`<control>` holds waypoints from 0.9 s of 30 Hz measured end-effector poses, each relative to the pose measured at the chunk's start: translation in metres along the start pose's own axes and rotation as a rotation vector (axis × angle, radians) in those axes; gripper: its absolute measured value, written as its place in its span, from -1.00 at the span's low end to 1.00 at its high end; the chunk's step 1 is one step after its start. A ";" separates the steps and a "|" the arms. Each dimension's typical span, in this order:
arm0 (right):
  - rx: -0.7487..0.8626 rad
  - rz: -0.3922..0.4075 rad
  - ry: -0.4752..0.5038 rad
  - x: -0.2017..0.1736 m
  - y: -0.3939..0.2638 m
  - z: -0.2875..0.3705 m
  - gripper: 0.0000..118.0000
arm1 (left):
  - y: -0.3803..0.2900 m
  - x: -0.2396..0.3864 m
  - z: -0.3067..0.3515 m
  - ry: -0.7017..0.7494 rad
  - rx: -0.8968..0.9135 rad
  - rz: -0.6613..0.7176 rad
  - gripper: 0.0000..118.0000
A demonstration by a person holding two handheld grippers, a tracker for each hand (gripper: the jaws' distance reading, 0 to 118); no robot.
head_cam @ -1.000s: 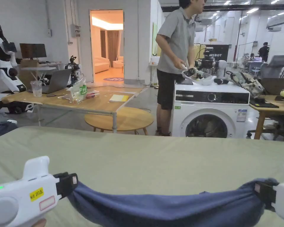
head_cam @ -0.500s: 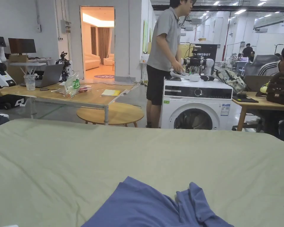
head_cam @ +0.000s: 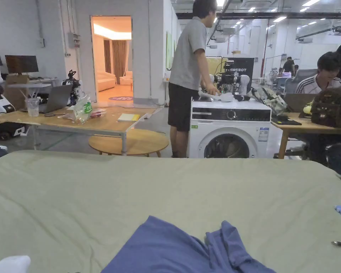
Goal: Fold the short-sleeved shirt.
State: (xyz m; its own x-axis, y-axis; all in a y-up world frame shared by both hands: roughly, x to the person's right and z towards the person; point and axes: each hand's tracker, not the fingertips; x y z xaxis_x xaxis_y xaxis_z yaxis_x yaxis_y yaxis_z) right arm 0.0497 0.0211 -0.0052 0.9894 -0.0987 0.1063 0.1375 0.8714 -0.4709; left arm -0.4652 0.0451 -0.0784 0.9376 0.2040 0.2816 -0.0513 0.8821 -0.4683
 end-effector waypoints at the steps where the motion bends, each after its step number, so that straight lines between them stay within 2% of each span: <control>1: 0.028 0.011 0.019 -0.008 0.009 0.002 0.11 | 0.009 0.012 0.002 -0.002 0.052 -0.039 0.48; 5: 0.111 -0.017 0.089 -0.036 0.030 0.003 0.09 | 0.025 0.054 -0.003 -0.035 0.140 -0.085 0.48; 7: 0.138 -0.014 0.102 -0.045 0.033 -0.001 -0.12 | 0.026 0.070 -0.006 -0.051 0.163 -0.103 0.39; 8: 0.145 -0.007 0.107 -0.049 0.034 -0.003 -0.38 | 0.025 0.075 -0.011 -0.040 0.165 -0.106 0.15; 9: 0.149 -0.001 0.108 -0.053 0.035 -0.004 -0.38 | 0.026 0.081 -0.012 -0.020 0.176 -0.112 0.05; 11: 0.159 0.011 0.114 -0.059 0.037 -0.006 -0.52 | 0.028 0.089 -0.016 -0.016 0.183 -0.127 -0.20; 12: 0.163 0.015 0.117 -0.061 0.038 -0.007 -0.72 | 0.030 0.090 -0.019 -0.021 0.177 -0.127 -0.67; 13: 0.162 0.018 0.115 -0.064 0.039 -0.008 -0.84 | 0.030 0.092 -0.022 -0.019 0.169 -0.125 -1.00; 15: 0.153 0.021 0.105 -0.067 0.040 -0.012 -1.00 | 0.030 0.093 -0.024 -0.023 0.163 -0.119 -1.00; 19: 0.146 0.020 0.102 -0.067 0.038 -0.015 -1.00 | 0.030 0.074 -0.022 -0.022 0.108 -0.090 -1.00; 22: 0.129 0.026 0.118 -0.064 0.036 -0.017 -1.00 | 0.030 0.025 -0.006 -0.104 0.044 0.089 -1.00; 23: 0.128 0.031 0.126 -0.064 0.034 -0.019 -1.00 | 0.029 0.007 -0.002 -0.083 0.006 0.123 -0.84; 25: 0.114 0.026 0.147 -0.063 0.031 -0.022 -1.00 | 0.021 -0.021 0.003 -0.010 -0.052 0.168 -0.14; 26: 0.100 0.014 0.167 -0.062 0.030 -0.024 -1.00 | 0.014 -0.033 0.003 0.038 -0.101 0.179 0.08; 27: 0.088 0.007 0.176 -0.062 0.027 -0.026 -1.00 | 0.007 -0.040 0.004 0.069 -0.125 0.202 0.13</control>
State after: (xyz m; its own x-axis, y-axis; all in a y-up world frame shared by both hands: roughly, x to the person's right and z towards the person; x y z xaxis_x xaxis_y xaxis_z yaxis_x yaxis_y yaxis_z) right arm -0.0070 0.0384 -0.0475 0.9842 -0.1682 -0.0551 0.1336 0.9102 -0.3921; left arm -0.5044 0.0443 -0.0897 0.9341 0.3378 0.1155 -0.2016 0.7661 -0.6103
